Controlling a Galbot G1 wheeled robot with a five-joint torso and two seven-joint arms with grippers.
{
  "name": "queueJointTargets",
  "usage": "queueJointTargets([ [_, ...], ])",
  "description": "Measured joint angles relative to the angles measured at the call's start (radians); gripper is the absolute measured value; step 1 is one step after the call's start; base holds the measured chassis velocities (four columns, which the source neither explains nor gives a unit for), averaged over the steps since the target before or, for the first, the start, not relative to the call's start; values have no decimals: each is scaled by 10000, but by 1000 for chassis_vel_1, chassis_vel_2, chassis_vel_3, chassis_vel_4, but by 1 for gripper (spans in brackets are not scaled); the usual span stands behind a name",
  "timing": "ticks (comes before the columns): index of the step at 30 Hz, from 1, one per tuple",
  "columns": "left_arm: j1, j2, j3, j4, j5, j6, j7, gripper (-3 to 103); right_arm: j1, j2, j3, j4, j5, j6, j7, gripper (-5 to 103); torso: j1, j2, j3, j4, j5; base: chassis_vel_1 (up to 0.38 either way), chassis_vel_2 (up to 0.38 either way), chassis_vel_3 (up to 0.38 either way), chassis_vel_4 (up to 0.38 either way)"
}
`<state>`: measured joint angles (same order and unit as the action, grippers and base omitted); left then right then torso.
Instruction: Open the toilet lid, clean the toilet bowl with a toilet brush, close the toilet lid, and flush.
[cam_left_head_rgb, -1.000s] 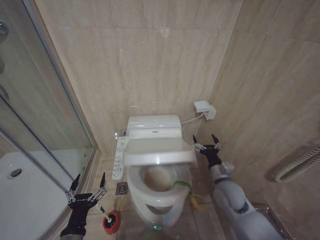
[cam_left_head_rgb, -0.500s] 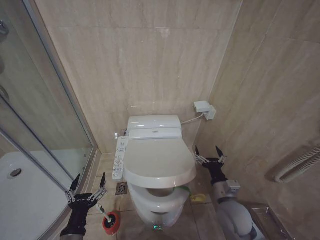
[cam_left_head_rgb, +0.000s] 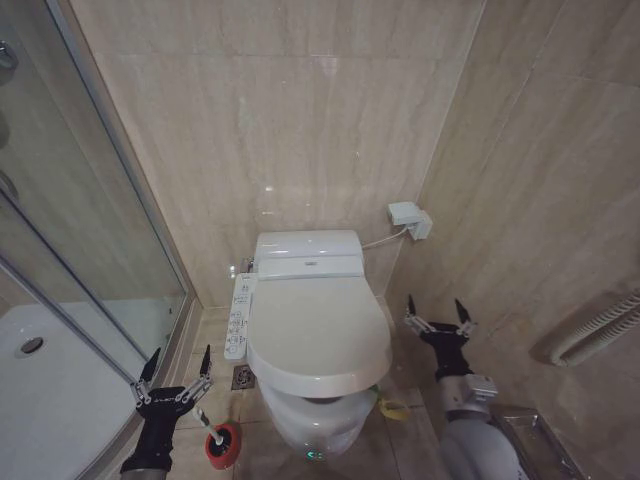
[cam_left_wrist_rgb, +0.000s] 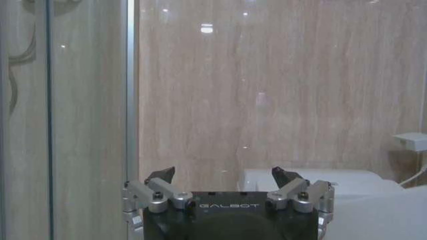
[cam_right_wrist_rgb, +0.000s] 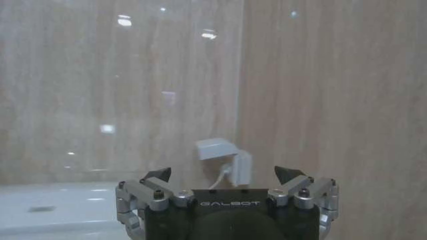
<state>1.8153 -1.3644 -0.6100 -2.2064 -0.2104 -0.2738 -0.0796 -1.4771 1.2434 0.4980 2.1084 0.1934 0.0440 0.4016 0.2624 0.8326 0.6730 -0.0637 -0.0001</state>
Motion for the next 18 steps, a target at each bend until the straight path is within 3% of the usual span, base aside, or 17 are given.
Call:
queueJointTargets([
  [18, 0, 0, 0, 0, 0, 0, 0, 98, -203, 125, 1033, -284, 236, 333, -696, 100, 0, 0, 0, 0, 1, 0, 0, 0, 0],
])
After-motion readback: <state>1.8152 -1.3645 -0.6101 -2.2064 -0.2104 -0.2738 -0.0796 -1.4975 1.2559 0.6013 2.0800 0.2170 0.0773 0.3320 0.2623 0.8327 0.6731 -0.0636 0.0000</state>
